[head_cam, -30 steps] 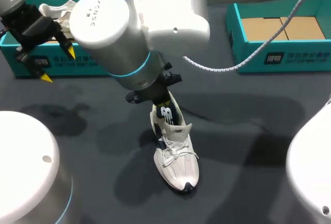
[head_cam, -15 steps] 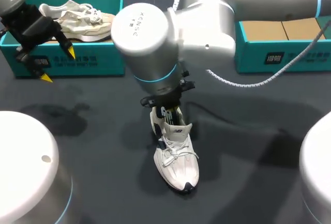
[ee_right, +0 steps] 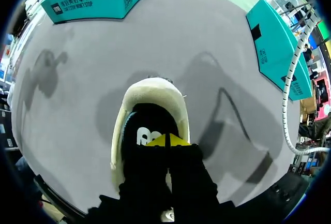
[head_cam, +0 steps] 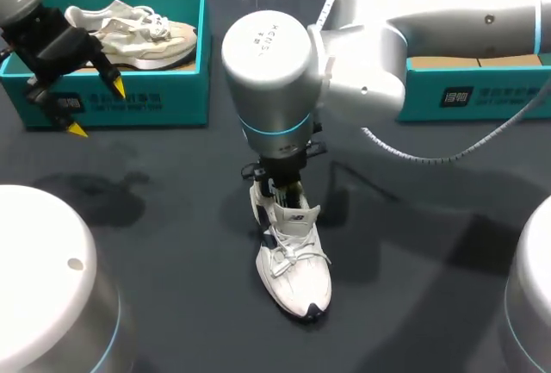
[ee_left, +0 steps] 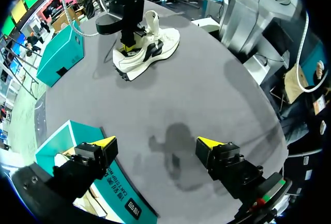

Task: Take the shoe out of the shoebox, open the shoe tongue, remove and reinsert the insole, then place the shoe into the shoebox

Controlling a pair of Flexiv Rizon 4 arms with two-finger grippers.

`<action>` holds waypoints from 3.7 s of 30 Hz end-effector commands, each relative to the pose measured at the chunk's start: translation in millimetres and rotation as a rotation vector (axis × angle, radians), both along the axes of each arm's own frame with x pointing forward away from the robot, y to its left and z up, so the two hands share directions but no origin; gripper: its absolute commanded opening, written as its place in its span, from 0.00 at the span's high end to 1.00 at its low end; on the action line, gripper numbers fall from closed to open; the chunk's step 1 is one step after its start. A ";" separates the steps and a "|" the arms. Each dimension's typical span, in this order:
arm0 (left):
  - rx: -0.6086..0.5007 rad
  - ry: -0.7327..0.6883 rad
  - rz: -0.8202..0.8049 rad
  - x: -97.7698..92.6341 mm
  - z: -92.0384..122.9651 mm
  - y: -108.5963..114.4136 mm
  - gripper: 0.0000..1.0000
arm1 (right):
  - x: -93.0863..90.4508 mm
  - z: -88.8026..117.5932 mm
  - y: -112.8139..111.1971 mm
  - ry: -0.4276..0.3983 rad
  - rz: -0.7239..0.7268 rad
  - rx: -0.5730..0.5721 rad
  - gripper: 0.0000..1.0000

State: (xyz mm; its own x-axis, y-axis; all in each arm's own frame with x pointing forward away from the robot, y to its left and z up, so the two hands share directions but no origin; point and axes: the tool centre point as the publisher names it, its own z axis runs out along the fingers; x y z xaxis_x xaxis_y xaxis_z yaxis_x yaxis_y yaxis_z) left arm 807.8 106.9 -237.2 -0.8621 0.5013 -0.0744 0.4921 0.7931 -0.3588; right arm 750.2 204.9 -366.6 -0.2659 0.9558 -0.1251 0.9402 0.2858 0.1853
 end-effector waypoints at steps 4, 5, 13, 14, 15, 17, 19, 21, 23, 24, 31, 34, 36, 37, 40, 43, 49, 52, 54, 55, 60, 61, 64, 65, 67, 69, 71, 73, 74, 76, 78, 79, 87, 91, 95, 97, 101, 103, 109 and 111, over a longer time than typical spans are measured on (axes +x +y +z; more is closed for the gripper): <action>0.002 -0.002 0.000 -1.1 0.2 0.8 0.00 | -2.3 -15.3 3.8 0.016 -0.004 0.016 1.00; 0.002 -0.002 0.000 -1.1 0.2 0.8 0.00 | -3.7 -12.7 4.4 0.012 -0.007 0.008 1.00; 0.002 -0.002 0.000 -1.1 0.2 0.8 0.00 | -1.1 8.7 14.6 -0.011 0.020 0.012 1.00; 0.002 -0.002 0.000 -1.1 0.2 0.8 0.00 | 0.6 9.7 16.3 -0.012 0.029 0.017 1.00; 0.002 -0.002 0.000 -1.1 0.2 0.8 0.00 | 2.7 9.8 18.6 -0.001 0.034 0.021 1.00; 0.002 -0.002 0.000 -1.1 0.2 0.8 0.00 | 7.4 6.3 21.9 0.006 0.053 0.030 1.00; 0.002 -0.002 0.000 -1.1 0.2 0.8 0.00 | 12.8 -1.6 23.6 0.020 0.066 0.043 1.00; 0.002 -0.002 0.000 -1.1 0.2 0.8 0.00 | 17.3 -11.2 24.0 0.037 0.079 0.066 1.00; 0.002 -0.002 0.000 -1.1 0.2 0.8 0.00 | 20.9 -20.4 23.8 0.053 0.093 0.096 1.00; 0.002 -0.002 0.000 -1.1 0.2 0.8 0.00 | 22.6 -24.8 24.2 0.069 0.096 0.098 1.00; 0.002 -0.002 0.000 -1.1 0.2 0.8 0.00 | 17.9 -46.0 23.9 0.122 0.100 0.135 1.00; 0.002 -0.002 0.000 -1.1 0.2 0.8 0.00 | 8.0 -48.6 21.5 0.138 0.082 0.136 1.00; 0.002 -0.002 0.000 -1.1 0.2 0.8 0.00 | 0.9 -48.2 20.2 0.146 0.073 0.132 1.00; 0.002 -0.002 0.000 -1.1 0.2 0.8 0.00 | -3.2 -47.2 19.5 0.150 0.065 0.128 1.00; 0.002 -0.002 0.000 -1.1 0.2 0.8 0.00 | -14.1 -41.6 18.2 0.157 0.049 0.114 1.00; 0.002 -0.002 0.000 -1.1 0.2 0.8 0.00 | -20.4 -29.9 18.1 0.144 0.040 0.077 1.00; 0.002 -0.002 0.000 -1.1 0.2 0.8 0.00 | -13.5 -16.4 22.8 0.105 0.065 0.026 1.00; 0.002 -0.002 0.000 -1.1 0.2 0.8 0.00 | -10.1 -25.7 22.8 0.123 0.077 0.036 1.00; 0.002 -0.002 0.000 -1.1 0.2 0.8 0.00 | -10.4 -32.4 22.1 0.139 0.075 0.037 1.00; 0.002 -0.002 0.000 -1.1 0.2 0.8 0.00 | -11.0 -36.2 21.2 0.149 0.072 0.039 1.00; 0.002 -0.002 0.000 -1.1 0.2 0.8 0.00 | -16.8 -50.4 14.1 0.194 0.054 0.058 1.00; 0.002 -0.002 0.000 -1.1 0.2 0.8 0.00 | -18.5 -51.6 12.7 0.200 0.046 0.057 1.00; 0.002 -0.002 0.000 -1.1 0.2 0.8 0.00 | -25.0 -48.7 8.8 0.197 0.034 0.061 1.00; 0.002 -0.002 0.000 -1.1 0.2 0.8 0.00 | -26.7 -45.6 8.0 0.194 0.031 0.059 1.00; 0.002 -0.002 0.000 -1.1 0.2 0.8 0.00 | -29.5 -37.5 7.0 0.193 0.025 0.042 1.00; 0.002 -0.002 0.000 -1.1 0.2 0.8 0.00 | -32.5 -29.4 5.4 0.197 0.019 0.018 1.00; 0.002 -0.002 0.000 -1.1 0.2 0.8 0.00 | -35.6 -22.0 3.1 0.199 0.013 0.004 1.00; 0.002 -0.002 0.000 -1.1 0.2 0.8 0.00 | -37.9 -15.2 1.3 0.194 0.010 -0.006 1.00; 0.002 -0.002 0.000 -1.1 0.2 0.8 0.00 | -38.8 -11.8 0.2 0.192 0.010 -0.007 1.00; 0.002 -0.002 0.000 -1.1 0.2 0.8 0.00 | -38.8 -4.8 -0.1 0.187 0.012 -0.017 1.00; 0.002 -0.002 0.000 -1.1 0.2 0.8 0.00 | -36.8 0.7 -0.6 0.200 0.016 -0.024 1.00; 0.002 -0.002 0.000 -1.1 0.2 0.8 0.00 | -35.8 2.8 -0.7 0.199 0.015 -0.024 1.00; 0.002 -0.002 0.000 -1.1 0.2 0.8 0.00 | -35.0 5.7 0.2 0.305 0.017 -0.021 1.00; 0.002 -0.002 0.000 -1.1 0.2 0.8 0.00 | -36.8 3.1 -0.9 0.309 0.016 -0.011 0.98; 0.002 -0.002 0.000 -1.1 0.2 0.8 0.00 | -39.1 3.5 0.9 0.322 0.020 -0.011 0.67; 0.002 -0.002 0.000 -1.1 0.2 0.8 0.00 | -41.1 4.0 1.1 0.335 0.010 -0.013 0.47; 0.002 -0.002 0.000 -1.1 0.2 0.8 0.00 | -46.4 7.0 0.3 0.341 -0.009 -0.020 0.00; 0.002 -0.002 0.000 -1.1 0.2 0.8 0.00 | -48.4 9.8 0.4 0.338 -0.018 -0.026 0.00; 0.002 -0.002 0.000 -1.1 0.2 0.8 0.00 | -49.5 14.1 0.6 0.338 -0.038 -0.038 0.00; 0.002 -0.002 0.000 -1.1 0.2 0.8 0.00 | -49.1 15.1 2.4 0.338 -0.034 -0.041 0.00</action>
State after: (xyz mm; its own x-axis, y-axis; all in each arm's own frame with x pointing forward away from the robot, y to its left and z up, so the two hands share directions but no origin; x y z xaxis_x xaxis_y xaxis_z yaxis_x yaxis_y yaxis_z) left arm 807.7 107.1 -237.2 -0.8621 0.5011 -0.0747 0.4921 0.7931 -0.3589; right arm 701.6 205.9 -351.9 -0.2635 0.9622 -0.0691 0.9562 0.2511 -0.1504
